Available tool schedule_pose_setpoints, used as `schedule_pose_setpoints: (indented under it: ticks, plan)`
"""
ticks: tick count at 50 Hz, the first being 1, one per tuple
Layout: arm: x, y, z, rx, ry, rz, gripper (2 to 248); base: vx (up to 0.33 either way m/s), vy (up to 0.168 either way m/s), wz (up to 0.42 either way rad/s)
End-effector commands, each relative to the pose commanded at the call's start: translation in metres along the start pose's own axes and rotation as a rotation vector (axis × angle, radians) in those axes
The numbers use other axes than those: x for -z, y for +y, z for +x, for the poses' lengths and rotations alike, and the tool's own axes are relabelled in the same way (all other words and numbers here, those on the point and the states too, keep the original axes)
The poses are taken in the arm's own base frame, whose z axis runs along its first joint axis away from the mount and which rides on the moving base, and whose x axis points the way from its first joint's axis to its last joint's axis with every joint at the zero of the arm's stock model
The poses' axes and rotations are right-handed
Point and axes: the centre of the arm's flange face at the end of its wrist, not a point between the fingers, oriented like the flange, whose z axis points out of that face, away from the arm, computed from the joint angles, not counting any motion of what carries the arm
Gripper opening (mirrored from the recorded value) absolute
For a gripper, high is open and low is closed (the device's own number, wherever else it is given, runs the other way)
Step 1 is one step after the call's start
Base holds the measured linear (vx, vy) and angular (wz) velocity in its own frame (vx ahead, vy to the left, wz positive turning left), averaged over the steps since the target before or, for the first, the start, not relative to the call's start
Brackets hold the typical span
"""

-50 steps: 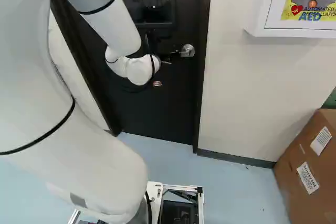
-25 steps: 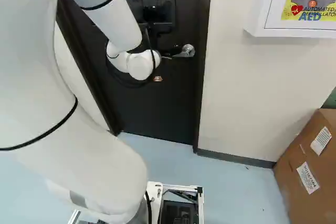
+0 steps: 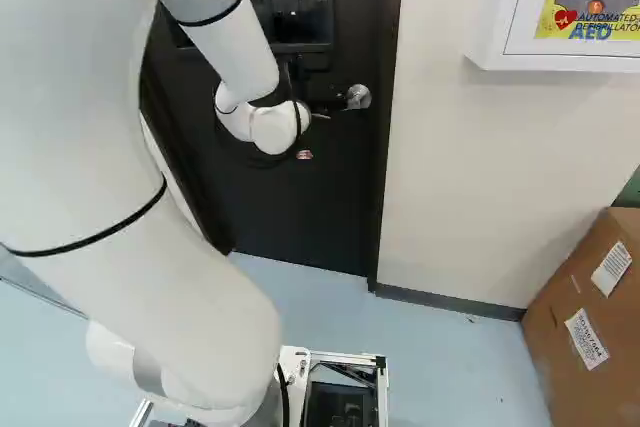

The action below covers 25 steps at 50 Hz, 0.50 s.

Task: Open the door and move inside

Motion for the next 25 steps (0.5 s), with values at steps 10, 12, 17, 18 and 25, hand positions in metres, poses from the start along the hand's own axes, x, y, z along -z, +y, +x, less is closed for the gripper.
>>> schedule_pose_setpoints:
  ticks: [10,12,17,18,25]
  plan:
    - [0.000,0.000,-0.011,0.000,-0.023,-0.001,247,0.000,0.000,0.000]
    - [0.001,0.000,-0.013,0.000,-0.028,-0.001,247,0.000,0.000,0.000]
    - [0.003,0.001,-0.018,0.000,-0.039,-0.002,247,0.000,0.000,0.000]
    - [0.003,0.001,-0.019,0.000,-0.042,-0.002,247,0.000,0.000,0.000]
    - [0.002,0.002,-0.026,-0.001,-0.058,-0.005,247,0.000,0.000,0.000]
